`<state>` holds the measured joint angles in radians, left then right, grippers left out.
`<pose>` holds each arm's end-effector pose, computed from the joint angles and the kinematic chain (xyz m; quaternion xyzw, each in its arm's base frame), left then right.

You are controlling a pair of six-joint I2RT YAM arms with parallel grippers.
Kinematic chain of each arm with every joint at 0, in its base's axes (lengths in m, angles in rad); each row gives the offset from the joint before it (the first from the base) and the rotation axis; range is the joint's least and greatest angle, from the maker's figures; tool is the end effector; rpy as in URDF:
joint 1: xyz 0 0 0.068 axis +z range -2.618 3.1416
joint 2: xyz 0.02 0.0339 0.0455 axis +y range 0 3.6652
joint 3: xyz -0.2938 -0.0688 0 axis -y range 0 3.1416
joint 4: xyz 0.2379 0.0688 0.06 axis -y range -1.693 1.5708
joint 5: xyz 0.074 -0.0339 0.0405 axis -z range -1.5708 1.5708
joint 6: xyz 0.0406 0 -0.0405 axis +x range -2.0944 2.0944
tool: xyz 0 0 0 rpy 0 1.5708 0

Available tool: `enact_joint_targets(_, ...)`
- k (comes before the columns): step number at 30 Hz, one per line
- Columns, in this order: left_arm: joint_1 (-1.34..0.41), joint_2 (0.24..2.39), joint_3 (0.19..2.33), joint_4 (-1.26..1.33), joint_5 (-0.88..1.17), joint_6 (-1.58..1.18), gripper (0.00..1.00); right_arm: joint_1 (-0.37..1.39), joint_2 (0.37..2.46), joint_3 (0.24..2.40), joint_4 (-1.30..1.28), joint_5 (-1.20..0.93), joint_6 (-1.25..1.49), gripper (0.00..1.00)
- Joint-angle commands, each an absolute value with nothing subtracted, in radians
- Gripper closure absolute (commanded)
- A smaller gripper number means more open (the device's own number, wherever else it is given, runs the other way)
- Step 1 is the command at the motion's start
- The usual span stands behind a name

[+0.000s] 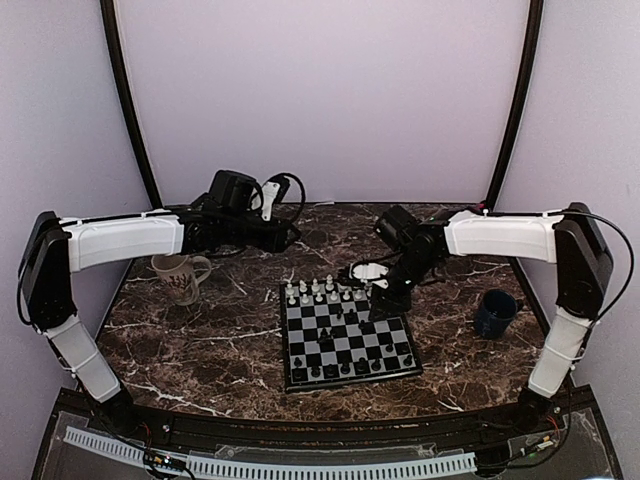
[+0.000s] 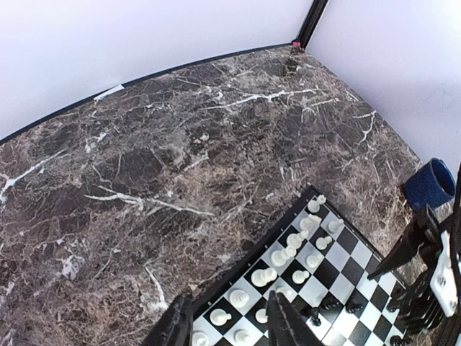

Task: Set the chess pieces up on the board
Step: Pick up the pawn from the chessboard.

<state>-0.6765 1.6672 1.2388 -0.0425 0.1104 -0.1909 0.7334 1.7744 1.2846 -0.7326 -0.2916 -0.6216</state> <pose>0.3025 -0.2486 0.3098 0.2326 0.8194 -0.2620 0.4538 0.2567 0.2470 0.2362 -0.6304 0.7434 0.1524 0.1632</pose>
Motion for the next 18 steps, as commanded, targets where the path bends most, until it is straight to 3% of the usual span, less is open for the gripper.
enact_joint_targets(1,-0.651,1.695,1.275,0.015,0.185,-0.187,0.62,0.784,1.819,1.339,-0.760,-0.214,-0.635,0.54)
enact_joint_targets(18,-0.631,1.676,1.220,0.051,0.243,-0.182,0.63,0.838,1.956,1.434,-0.809,-0.180,-0.615,0.76)
